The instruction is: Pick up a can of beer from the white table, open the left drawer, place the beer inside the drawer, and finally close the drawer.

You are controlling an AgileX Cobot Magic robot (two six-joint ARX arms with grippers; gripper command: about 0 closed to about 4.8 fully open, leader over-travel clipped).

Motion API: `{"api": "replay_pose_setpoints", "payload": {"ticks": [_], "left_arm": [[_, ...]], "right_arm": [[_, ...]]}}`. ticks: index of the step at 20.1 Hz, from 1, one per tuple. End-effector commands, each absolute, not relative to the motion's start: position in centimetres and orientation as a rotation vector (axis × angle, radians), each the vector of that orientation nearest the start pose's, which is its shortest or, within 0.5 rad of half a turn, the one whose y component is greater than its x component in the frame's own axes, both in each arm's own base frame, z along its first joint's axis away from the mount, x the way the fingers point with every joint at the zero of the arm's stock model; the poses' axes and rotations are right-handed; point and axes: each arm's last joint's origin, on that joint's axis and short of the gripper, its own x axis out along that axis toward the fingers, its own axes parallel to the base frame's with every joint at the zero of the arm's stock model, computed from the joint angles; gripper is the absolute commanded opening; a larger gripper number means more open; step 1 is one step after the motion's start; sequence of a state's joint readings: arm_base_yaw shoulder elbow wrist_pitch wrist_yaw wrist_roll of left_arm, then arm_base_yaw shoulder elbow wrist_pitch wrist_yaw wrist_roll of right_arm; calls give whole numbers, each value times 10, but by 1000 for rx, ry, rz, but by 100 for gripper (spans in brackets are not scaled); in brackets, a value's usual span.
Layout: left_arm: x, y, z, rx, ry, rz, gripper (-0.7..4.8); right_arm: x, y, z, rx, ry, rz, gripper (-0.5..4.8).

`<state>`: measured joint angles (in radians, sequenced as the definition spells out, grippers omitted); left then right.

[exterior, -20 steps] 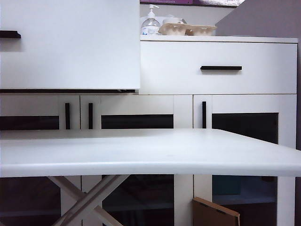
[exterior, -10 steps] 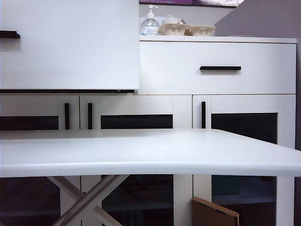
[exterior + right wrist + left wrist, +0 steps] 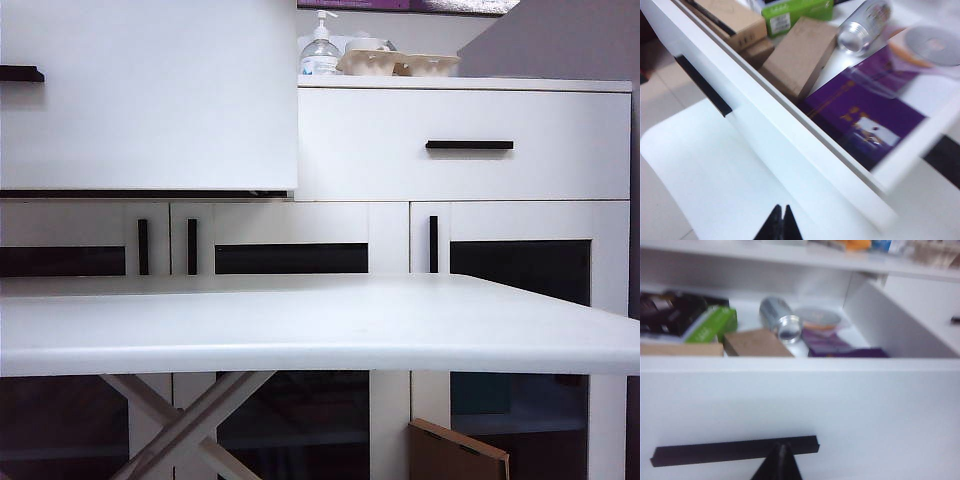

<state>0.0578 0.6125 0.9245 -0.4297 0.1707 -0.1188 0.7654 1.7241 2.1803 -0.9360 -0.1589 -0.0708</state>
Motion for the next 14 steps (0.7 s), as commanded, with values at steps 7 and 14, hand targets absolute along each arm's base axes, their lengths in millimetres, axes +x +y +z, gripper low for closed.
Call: {"api": "replay_pose_setpoints", "payload": {"ticks": [7,14], "left_arm": [[166,4,373,-117,116,-114,-6],[200,1,358,-117,183,-114,-6]], "right_arm": [[177,174,515,-212,387,896,-1],[148,147,495,-149,199,902,-1]]}}
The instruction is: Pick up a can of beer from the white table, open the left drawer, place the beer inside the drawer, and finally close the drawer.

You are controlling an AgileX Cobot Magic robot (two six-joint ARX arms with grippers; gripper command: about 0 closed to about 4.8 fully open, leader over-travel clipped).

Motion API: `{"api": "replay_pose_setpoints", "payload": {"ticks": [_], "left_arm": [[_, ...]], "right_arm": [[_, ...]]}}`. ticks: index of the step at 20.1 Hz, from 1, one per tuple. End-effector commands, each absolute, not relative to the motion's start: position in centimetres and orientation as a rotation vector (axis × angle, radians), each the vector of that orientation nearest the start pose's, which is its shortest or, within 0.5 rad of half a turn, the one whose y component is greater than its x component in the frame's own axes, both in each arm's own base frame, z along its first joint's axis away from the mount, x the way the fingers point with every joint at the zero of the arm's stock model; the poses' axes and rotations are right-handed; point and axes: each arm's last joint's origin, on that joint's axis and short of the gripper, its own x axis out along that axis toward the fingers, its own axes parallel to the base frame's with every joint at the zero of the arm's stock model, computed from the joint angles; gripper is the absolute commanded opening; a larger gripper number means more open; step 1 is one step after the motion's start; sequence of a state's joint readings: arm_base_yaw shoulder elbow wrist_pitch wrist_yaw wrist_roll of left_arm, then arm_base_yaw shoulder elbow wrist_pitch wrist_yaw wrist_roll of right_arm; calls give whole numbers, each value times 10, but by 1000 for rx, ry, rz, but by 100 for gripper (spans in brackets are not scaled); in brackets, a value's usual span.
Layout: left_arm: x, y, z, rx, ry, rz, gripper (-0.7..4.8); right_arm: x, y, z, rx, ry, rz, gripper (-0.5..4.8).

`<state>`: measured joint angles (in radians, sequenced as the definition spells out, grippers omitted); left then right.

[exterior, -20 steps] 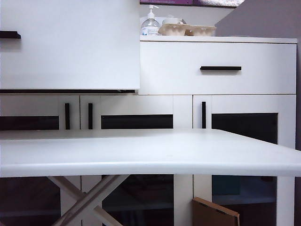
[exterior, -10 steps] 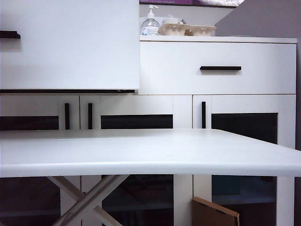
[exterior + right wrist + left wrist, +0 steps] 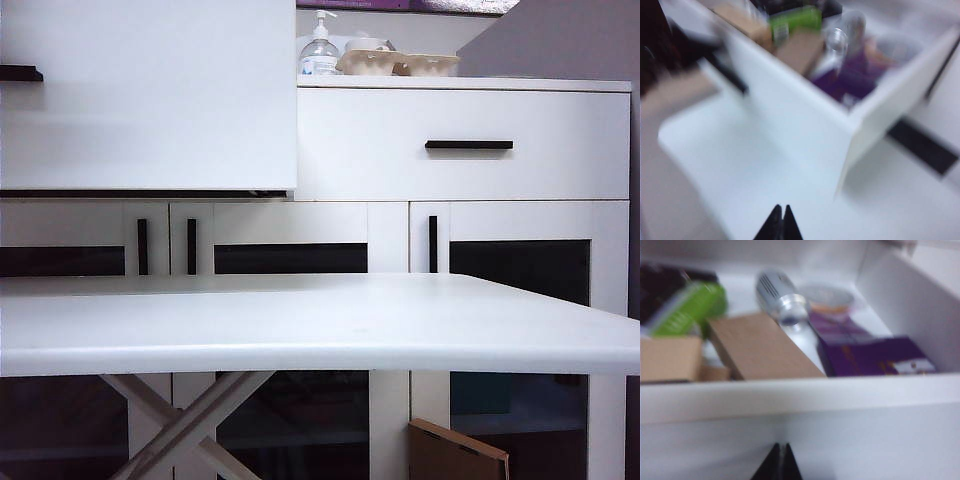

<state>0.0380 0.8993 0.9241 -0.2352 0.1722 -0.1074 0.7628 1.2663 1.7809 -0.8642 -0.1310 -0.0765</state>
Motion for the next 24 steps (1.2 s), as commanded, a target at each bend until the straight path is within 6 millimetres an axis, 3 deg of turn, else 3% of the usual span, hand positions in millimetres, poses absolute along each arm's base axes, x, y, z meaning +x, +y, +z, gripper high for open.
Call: {"api": "replay_pose_setpoints", "payload": {"ticks": [1,4,9,24], "left_arm": [[204,-1,357,-116,180,-122,-6],[217,-6,352,-109,187,-120,-6],[242,-8,345,-100,143,-81,-6],[279,-1,334,-97,44,4,-6]], "right_arm": [[146,146,489,-140,190,901,-1],[144,143,481,-128,161,902,-1],[142,143,485,-92,117,926,-1],[140,142,488,-83,93,954,-1]]}}
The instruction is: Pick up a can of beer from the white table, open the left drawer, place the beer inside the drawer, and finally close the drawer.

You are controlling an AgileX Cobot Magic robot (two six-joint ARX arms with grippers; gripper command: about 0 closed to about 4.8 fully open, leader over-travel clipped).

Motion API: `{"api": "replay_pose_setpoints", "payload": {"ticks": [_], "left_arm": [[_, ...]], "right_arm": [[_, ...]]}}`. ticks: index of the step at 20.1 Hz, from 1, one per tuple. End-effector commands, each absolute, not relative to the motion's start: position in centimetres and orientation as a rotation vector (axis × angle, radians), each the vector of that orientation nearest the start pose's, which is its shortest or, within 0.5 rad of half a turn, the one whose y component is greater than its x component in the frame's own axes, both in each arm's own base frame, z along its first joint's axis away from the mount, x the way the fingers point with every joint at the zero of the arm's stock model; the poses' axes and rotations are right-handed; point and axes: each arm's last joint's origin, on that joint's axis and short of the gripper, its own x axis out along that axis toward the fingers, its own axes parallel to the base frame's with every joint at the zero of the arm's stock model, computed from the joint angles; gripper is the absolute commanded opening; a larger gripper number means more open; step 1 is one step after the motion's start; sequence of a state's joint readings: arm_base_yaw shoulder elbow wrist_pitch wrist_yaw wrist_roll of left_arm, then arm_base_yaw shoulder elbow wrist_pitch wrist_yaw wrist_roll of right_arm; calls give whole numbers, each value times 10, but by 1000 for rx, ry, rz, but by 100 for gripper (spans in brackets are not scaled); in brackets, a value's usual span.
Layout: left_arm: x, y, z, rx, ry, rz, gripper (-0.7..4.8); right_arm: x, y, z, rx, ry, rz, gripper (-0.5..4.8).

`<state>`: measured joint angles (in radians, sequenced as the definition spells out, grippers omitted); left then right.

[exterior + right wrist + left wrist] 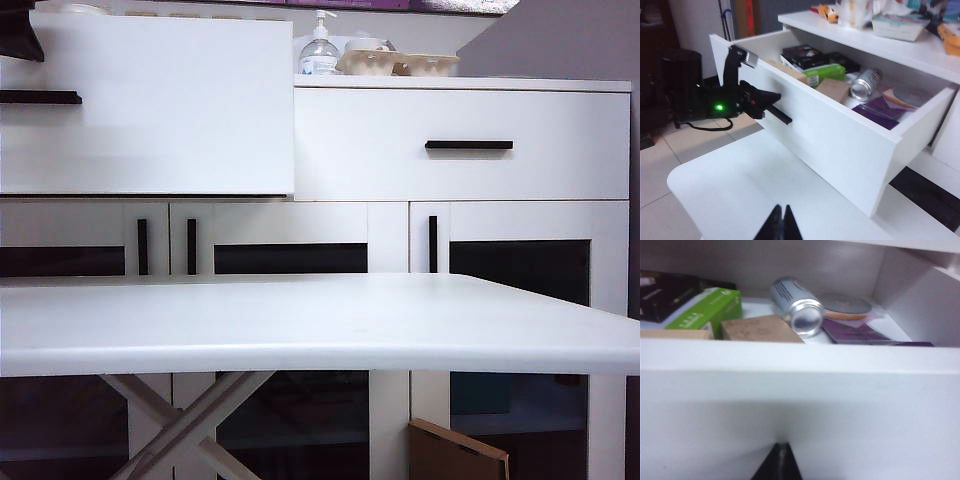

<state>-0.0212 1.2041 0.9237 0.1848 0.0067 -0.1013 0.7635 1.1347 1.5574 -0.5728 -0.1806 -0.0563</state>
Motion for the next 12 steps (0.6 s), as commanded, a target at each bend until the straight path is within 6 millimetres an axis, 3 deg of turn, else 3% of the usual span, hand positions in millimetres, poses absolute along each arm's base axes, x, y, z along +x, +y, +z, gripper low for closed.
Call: {"api": "replay_pose_setpoints", "payload": {"ticks": [1,12], "left_arm": [[281,-1,333,-97,31,11,-6],[294,1,328,-86,-16,75,-6]], "right_arm": [[139,141,489,-82,89,954,-1],[136,141,489,-77,85,1017,-1]]}}
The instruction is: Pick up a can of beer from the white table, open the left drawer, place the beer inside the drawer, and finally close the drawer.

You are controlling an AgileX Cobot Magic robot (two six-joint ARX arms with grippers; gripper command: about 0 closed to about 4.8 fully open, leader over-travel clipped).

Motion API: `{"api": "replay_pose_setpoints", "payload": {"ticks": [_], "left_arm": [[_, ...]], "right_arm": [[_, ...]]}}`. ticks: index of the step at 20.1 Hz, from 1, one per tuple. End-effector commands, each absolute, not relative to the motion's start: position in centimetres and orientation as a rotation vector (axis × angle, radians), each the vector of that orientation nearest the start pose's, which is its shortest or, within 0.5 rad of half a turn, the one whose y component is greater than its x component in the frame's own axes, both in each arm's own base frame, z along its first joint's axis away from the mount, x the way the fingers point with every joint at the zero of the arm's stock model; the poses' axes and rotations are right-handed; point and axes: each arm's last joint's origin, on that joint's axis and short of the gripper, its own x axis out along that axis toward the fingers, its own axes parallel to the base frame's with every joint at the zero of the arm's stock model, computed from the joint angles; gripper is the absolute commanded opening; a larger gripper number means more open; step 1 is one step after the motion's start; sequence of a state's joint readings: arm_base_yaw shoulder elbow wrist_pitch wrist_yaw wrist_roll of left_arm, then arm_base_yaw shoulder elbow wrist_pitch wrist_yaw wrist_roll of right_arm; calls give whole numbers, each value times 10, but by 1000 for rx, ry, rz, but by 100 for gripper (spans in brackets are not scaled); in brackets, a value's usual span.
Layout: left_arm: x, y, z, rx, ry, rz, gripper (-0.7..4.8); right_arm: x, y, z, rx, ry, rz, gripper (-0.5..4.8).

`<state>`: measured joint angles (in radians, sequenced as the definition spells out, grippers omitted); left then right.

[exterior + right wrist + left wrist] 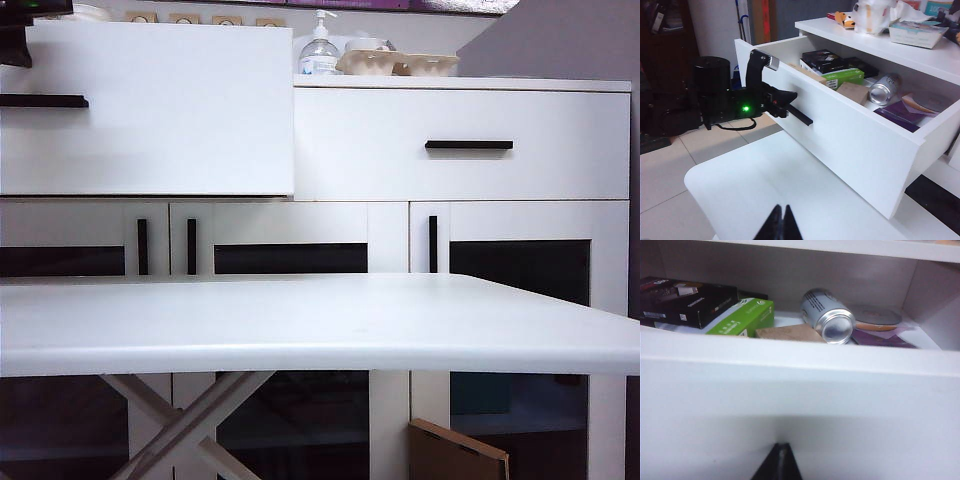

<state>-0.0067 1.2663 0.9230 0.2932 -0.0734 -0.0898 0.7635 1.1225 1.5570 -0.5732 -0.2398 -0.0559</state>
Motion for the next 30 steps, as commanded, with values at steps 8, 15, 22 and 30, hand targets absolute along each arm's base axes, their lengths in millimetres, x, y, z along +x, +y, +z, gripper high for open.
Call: {"api": "replay_pose_setpoints", "payload": {"ticks": [8,15,22,30], "left_arm": [[325,1,316,-86,-52,61,-6],[377,0,330,-83,-82,33,-6],[418,-1,327,-52,-78,13,-6],[465,-1,330,-52,-94,-3,-6]], "right_arm": [[136,140,490,-76,84,1013,-1],[136,140,490,-77,85,1009,-1],[136,140,490,-78,85,1008,-1],[137,141,489,-80,90,992,-1]]}}
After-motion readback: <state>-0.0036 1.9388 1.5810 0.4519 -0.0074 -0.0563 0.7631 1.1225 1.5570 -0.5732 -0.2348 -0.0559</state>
